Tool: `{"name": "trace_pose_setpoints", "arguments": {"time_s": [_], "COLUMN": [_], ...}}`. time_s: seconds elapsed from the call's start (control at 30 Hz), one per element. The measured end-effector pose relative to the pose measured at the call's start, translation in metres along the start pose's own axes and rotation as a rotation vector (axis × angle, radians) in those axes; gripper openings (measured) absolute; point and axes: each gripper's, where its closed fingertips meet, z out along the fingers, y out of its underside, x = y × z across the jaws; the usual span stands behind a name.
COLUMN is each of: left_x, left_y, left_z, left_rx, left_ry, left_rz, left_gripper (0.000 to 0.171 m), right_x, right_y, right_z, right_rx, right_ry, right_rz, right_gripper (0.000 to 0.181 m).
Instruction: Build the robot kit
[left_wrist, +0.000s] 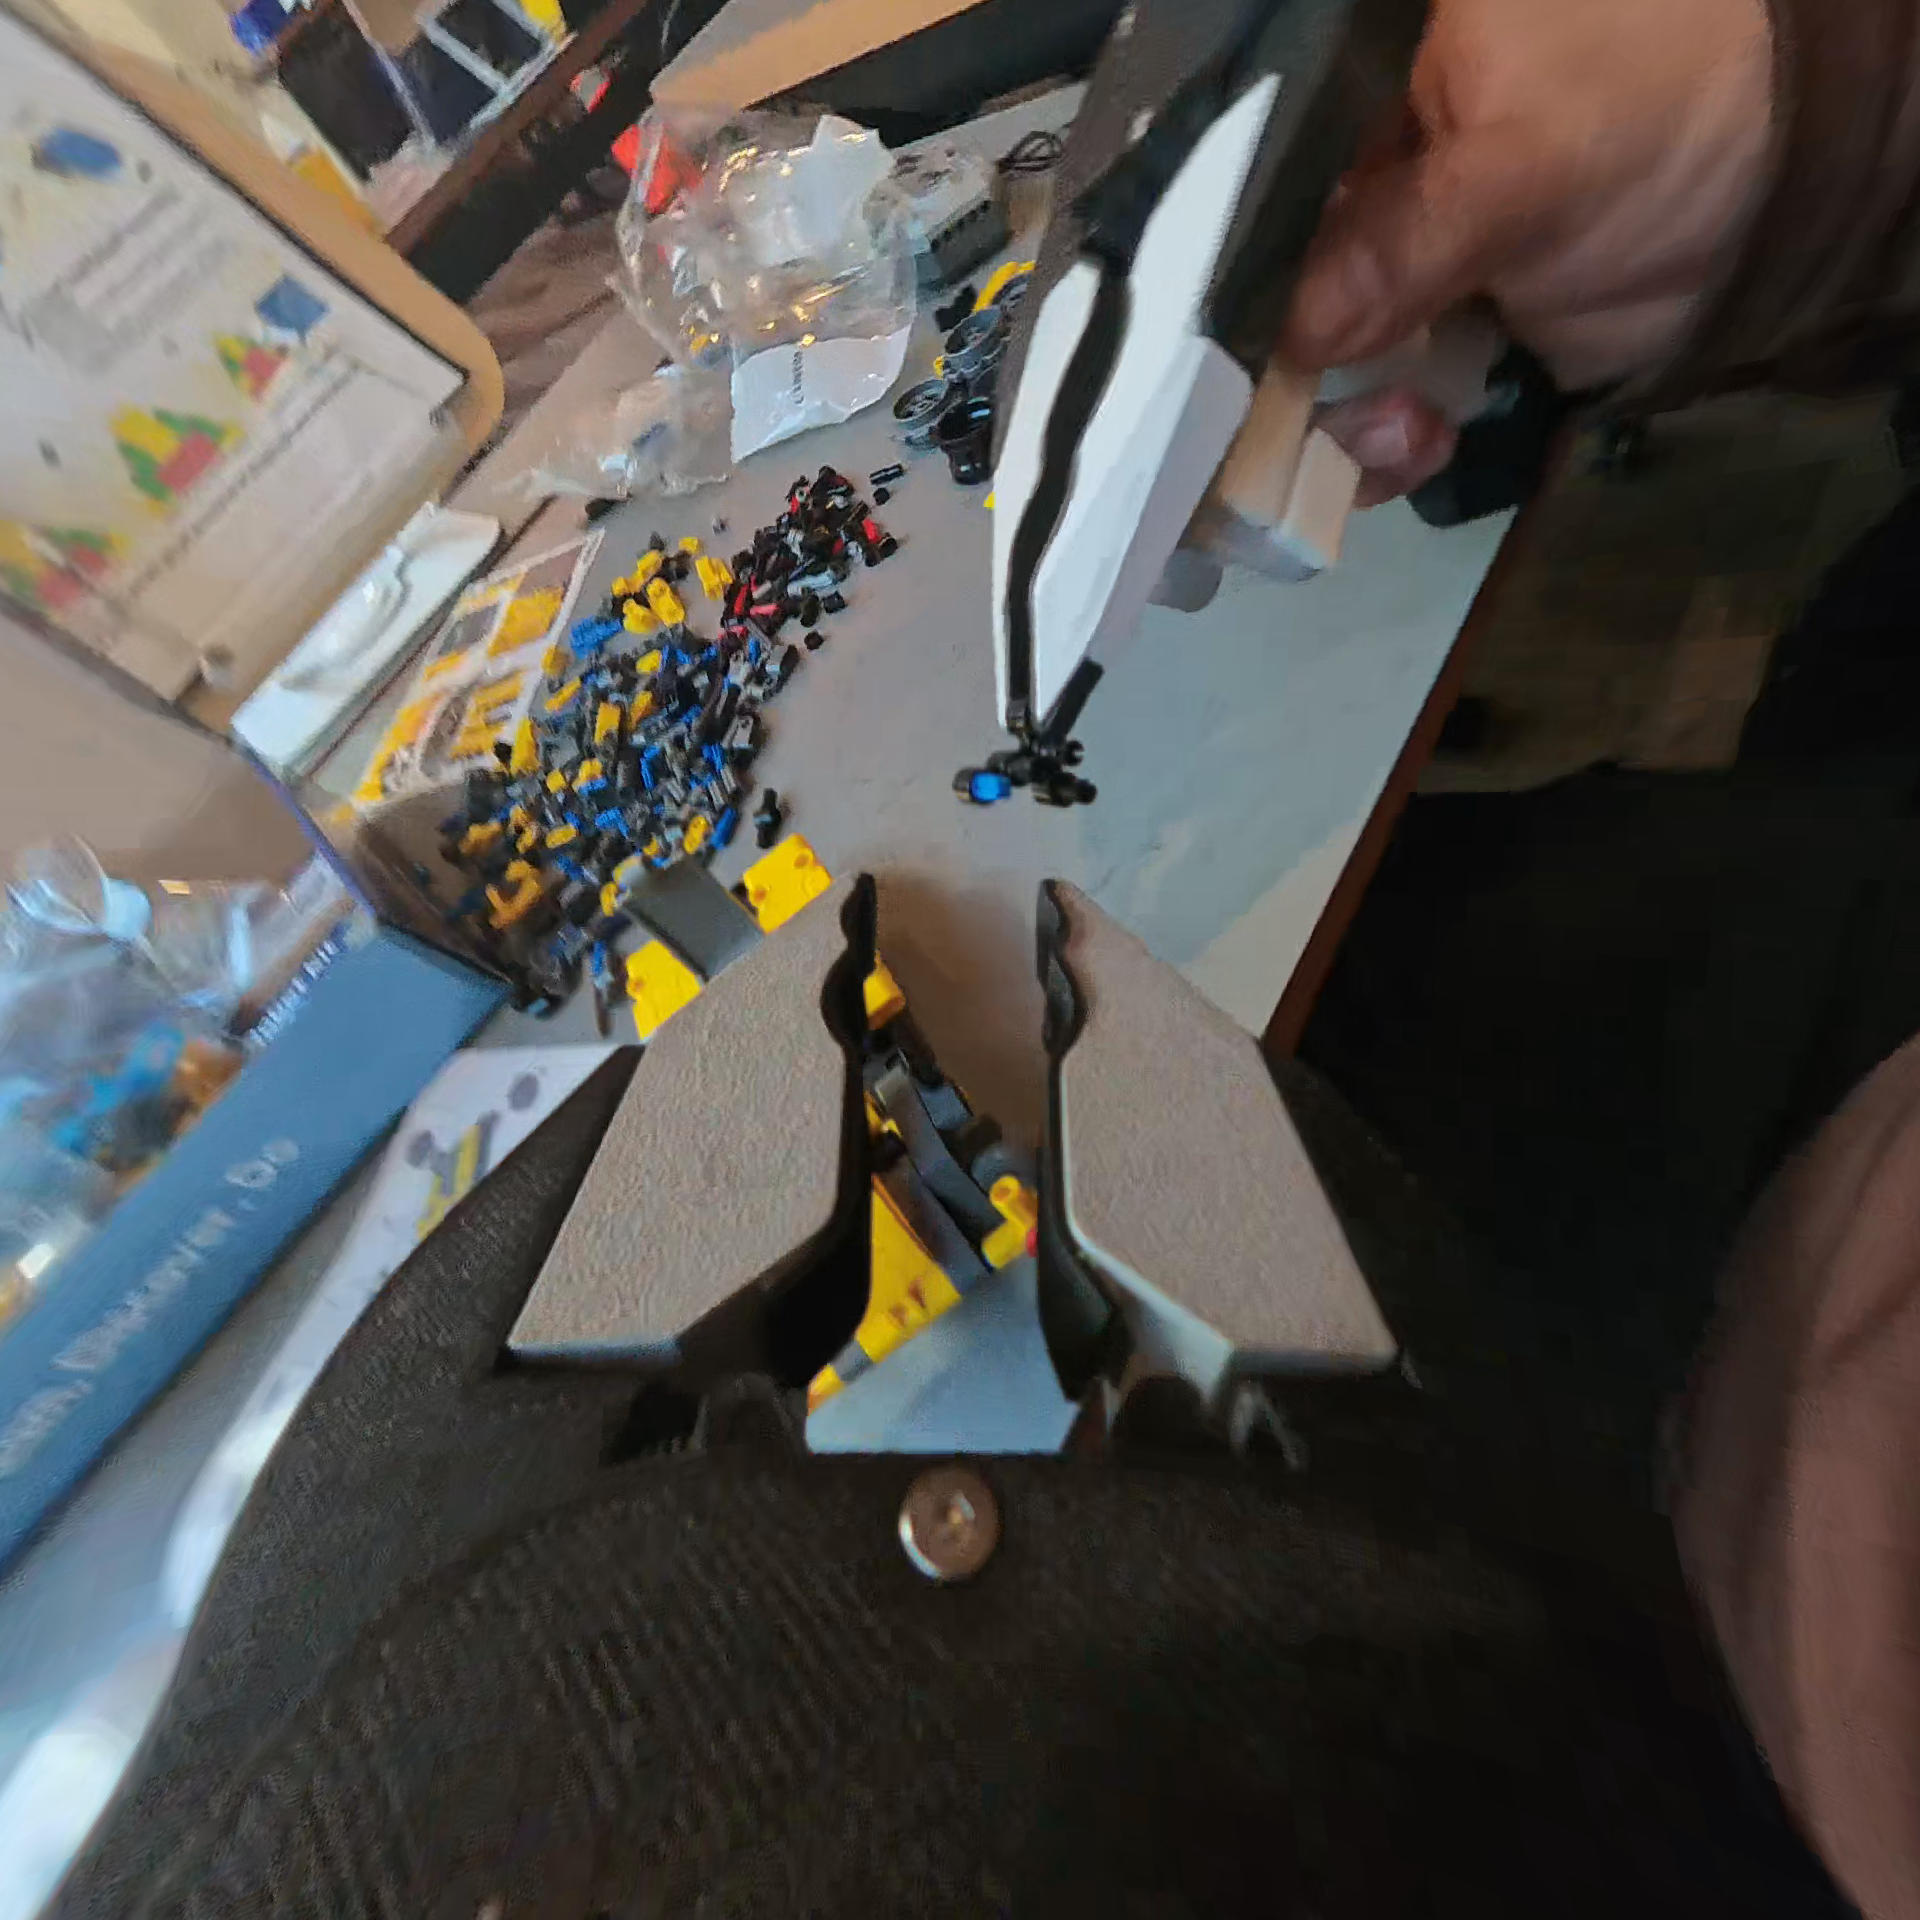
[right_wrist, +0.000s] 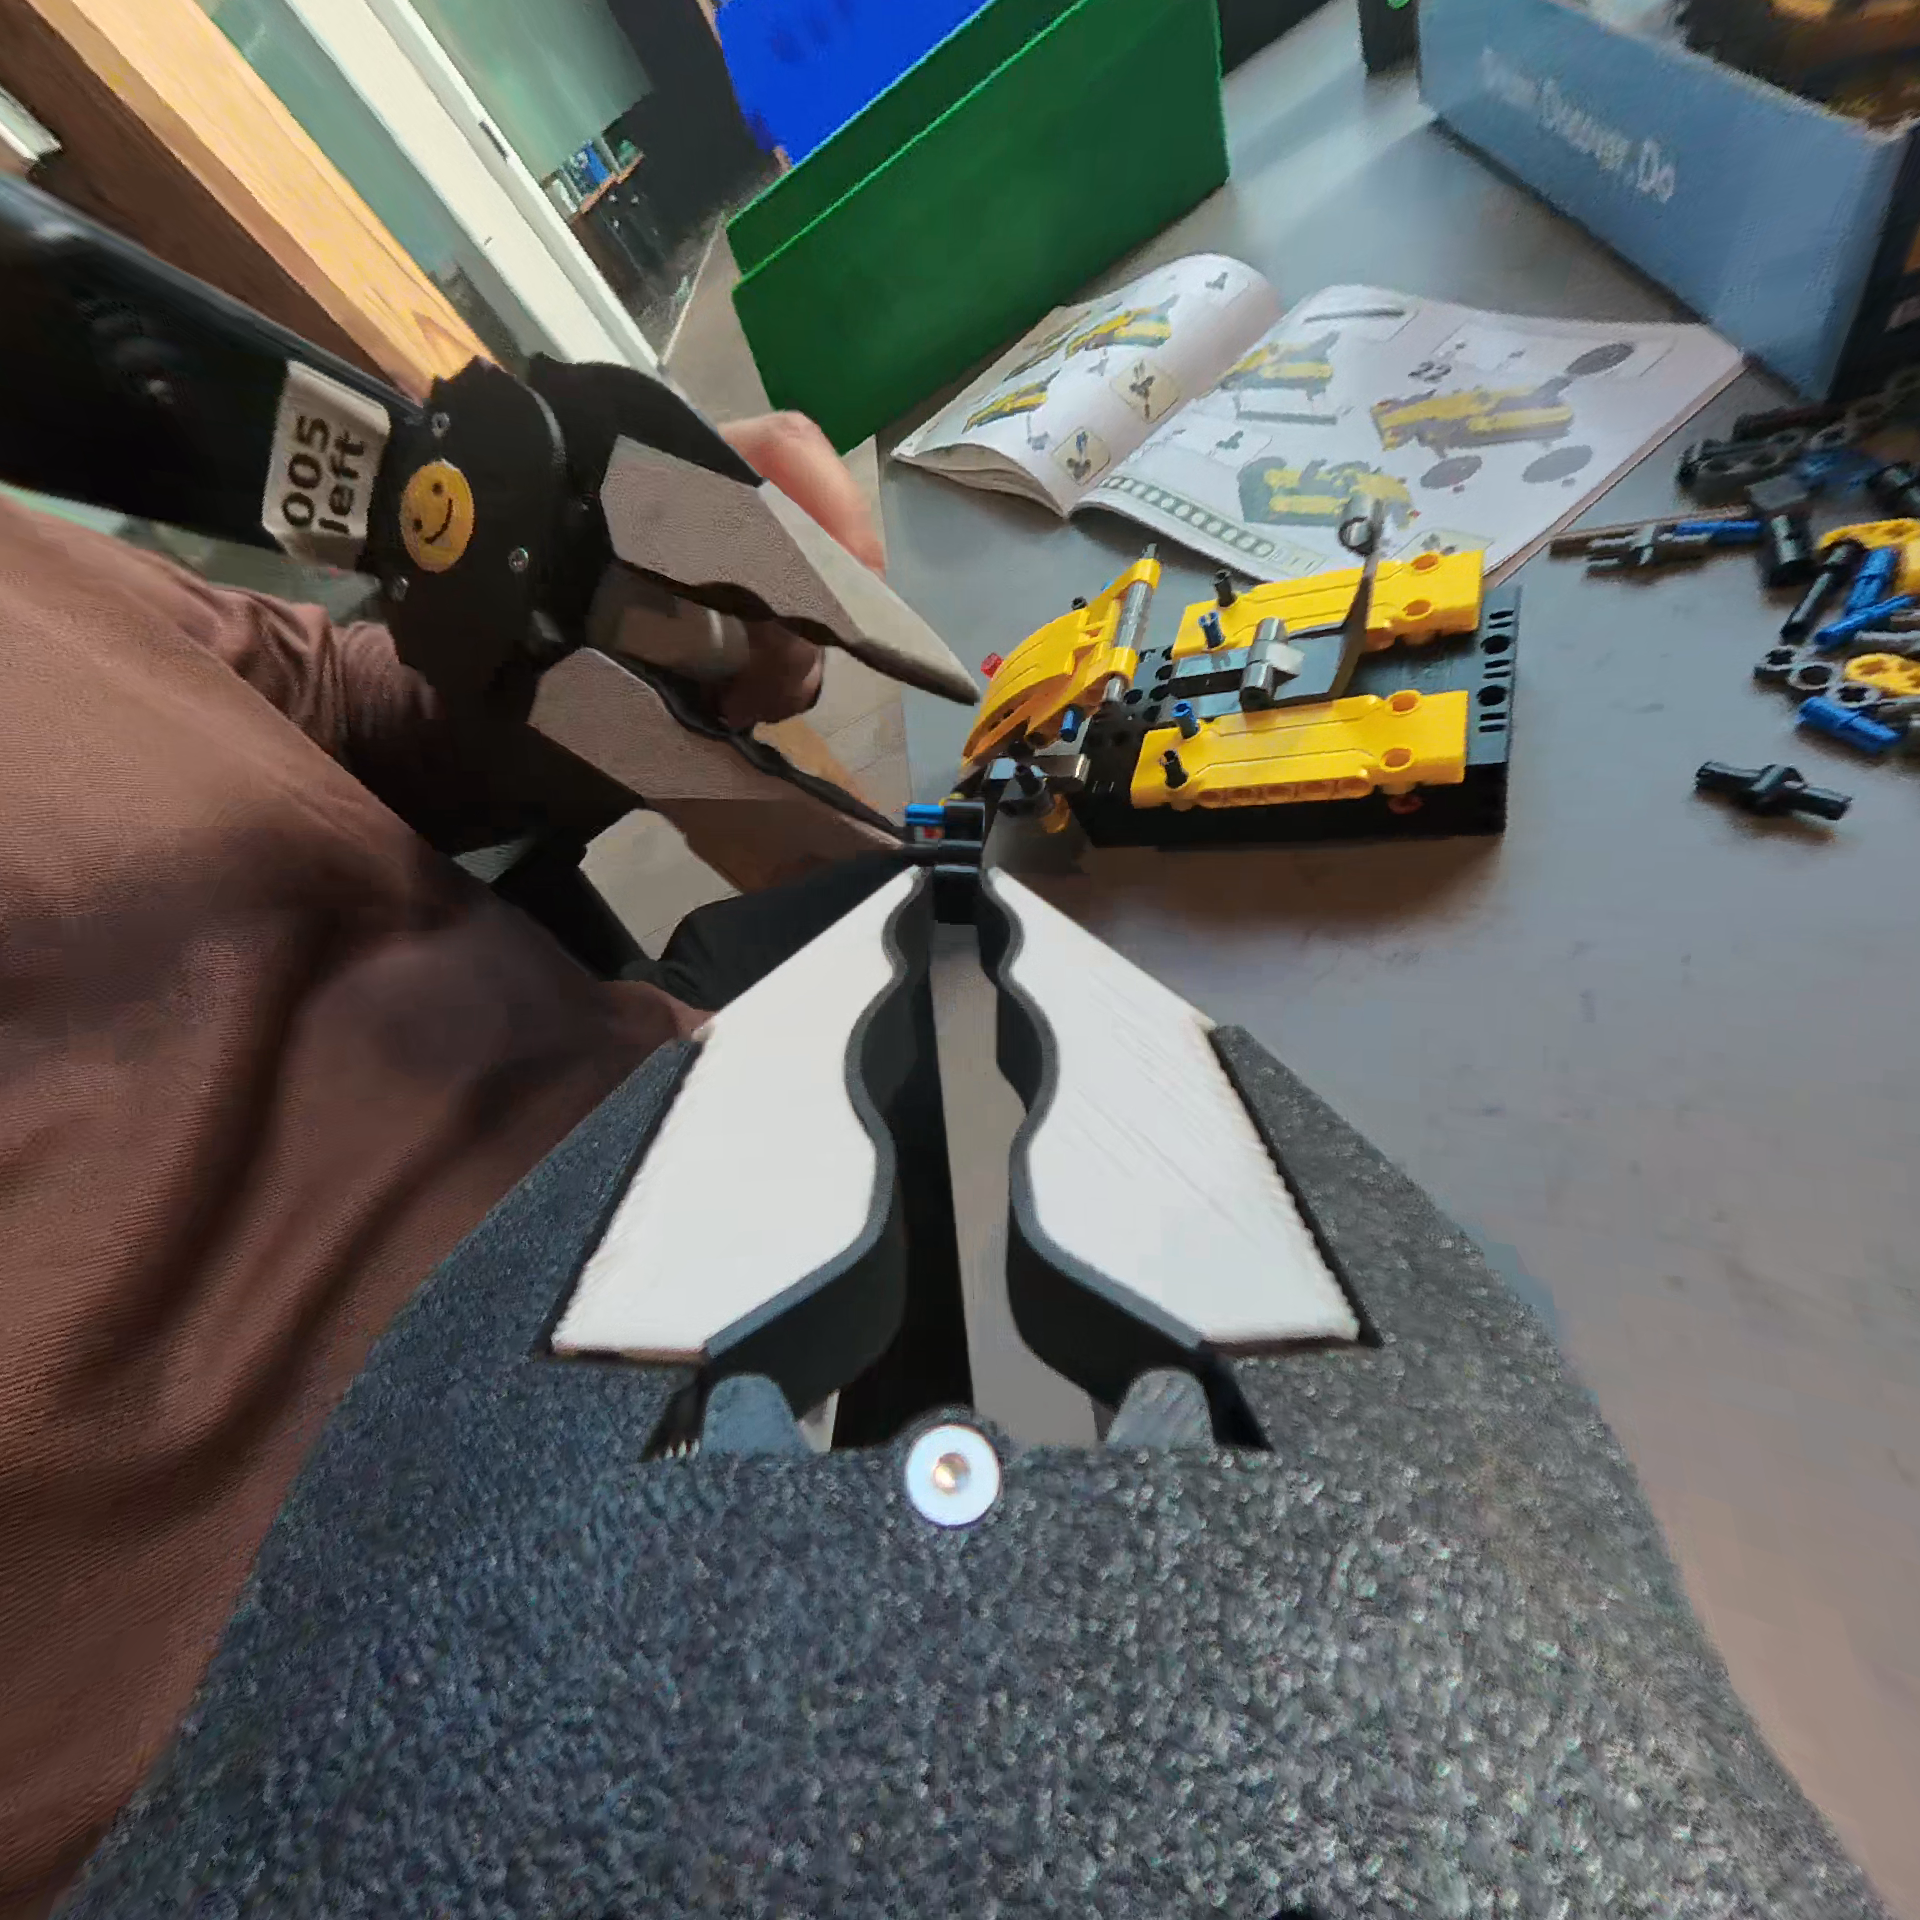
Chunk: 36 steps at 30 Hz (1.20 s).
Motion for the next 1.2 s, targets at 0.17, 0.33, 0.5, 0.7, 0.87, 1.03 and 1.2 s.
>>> {"name": "trace_pose_setpoints", "arguments": {"time_s": [0.17,0.33,0.5,0.7,0.87,1.03,1.2], "left_x": [0.005,0.008,0.009,0.001,-0.003,-0.001,-0.006], "left_y": [0.012,0.014,0.015,0.013,0.012,0.011,0.012], "left_z": [-0.014,-0.021,-0.022,-0.029,-0.030,-0.026,-0.025], "left_rx": [0.042,0.092,0.129,0.144,0.133,0.118,0.130], "left_ry": [0.076,0.115,0.126,0.155,0.146,0.139,0.171], "left_rz": [-0.217,-0.241,-0.226,-0.297,-0.311,-0.315,-0.345], "left_gripper": [0.027,0.023,0.011,0.018,0.018,0.017,0.016], "right_x": [0.006,0.025,0.025,0.019,0.010,0.000,-0.010], "right_y": [-0.016,-0.020,-0.029,-0.026,-0.021,-0.022,-0.022], "right_z": [0.003,0.007,0.009,0.017,0.018,0.015,0.017], "right_rx": [0.057,0.031,0.057,0.011,-0.014,0.011,-0.008], "right_ry": [0.157,0.361,0.444,0.522,0.536,0.527,0.573], "right_rz": [-0.237,-0.417,-0.535,-0.735,-0.818,-0.844,-0.974], "right_gripper": [0.004,0.004,0.004,0.004,0.004,0.004,0.004]}}
